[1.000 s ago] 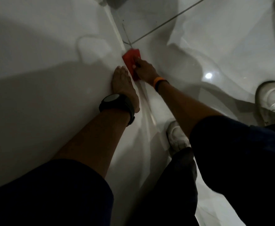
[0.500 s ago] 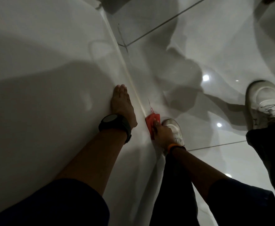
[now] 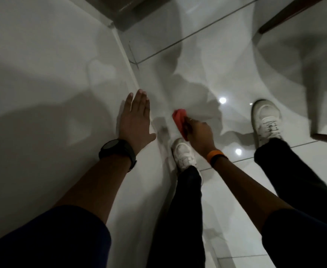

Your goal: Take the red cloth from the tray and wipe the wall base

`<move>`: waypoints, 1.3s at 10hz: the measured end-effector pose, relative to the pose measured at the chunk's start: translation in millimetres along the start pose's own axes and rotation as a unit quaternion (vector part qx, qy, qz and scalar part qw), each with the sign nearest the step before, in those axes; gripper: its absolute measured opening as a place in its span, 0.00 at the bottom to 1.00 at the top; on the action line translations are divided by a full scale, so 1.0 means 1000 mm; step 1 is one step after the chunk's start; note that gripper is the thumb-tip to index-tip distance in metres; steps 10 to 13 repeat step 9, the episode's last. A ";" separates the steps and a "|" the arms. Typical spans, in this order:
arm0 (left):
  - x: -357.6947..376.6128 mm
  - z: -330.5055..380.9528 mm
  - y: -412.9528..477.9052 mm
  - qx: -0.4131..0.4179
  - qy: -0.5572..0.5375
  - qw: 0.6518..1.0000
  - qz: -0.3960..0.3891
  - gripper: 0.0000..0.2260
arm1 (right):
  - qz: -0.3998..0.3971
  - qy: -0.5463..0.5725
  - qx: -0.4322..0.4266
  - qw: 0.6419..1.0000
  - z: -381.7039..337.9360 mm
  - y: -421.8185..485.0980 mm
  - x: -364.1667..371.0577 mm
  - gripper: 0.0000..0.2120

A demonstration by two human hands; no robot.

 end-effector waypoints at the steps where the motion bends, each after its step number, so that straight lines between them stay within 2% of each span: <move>1: -0.068 -0.010 -0.031 -0.002 -0.124 0.985 0.120 0.51 | 0.147 0.063 -0.030 0.987 0.006 -0.042 -0.138 0.20; 2: -0.126 -0.008 -0.052 0.002 -0.180 0.967 0.181 0.51 | 0.235 0.086 -0.055 0.967 0.010 -0.087 -0.237 0.20; 3: -0.225 0.018 -0.077 0.024 -0.242 0.933 0.267 0.50 | 0.334 0.047 -0.072 0.939 0.021 -0.161 -0.374 0.22; 4: -0.303 0.048 -0.092 0.049 -0.285 0.903 0.317 0.49 | 0.391 0.005 -0.074 0.917 0.036 -0.208 -0.455 0.25; 5: -0.405 0.105 -0.099 0.103 -0.326 0.863 0.372 0.46 | 0.422 -0.064 -0.026 0.904 0.079 -0.244 -0.529 0.29; 6: -0.453 0.141 -0.103 0.118 -0.333 0.850 0.390 0.44 | 0.399 -0.095 0.028 0.911 0.111 -0.240 -0.552 0.35; 7: -0.488 0.180 -0.093 0.104 -0.348 0.865 0.346 0.46 | 0.269 -0.172 0.029 0.947 0.148 -0.208 -0.548 0.29; 8: -0.489 0.187 -0.080 0.077 -0.348 0.894 0.272 0.49 | 0.125 -0.252 0.015 0.959 0.165 -0.187 -0.525 0.27; 9: -0.471 0.193 -0.077 0.060 -0.351 0.909 0.217 0.51 | 0.074 -0.303 0.022 0.950 0.175 -0.174 -0.510 0.32; 13: -0.471 0.193 -0.077 0.060 -0.351 0.909 0.217 0.51 | 0.074 -0.303 0.022 0.950 0.175 -0.174 -0.510 0.32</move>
Point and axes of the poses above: each hand's wrist, its own y-axis towards the middle knuckle, its own x-axis out of the palm, z = x × y, the point moved 5 cm from there along y, towards the middle knuckle, and after that the axes turned 11 degrees about -y, right-handed, at the moved point
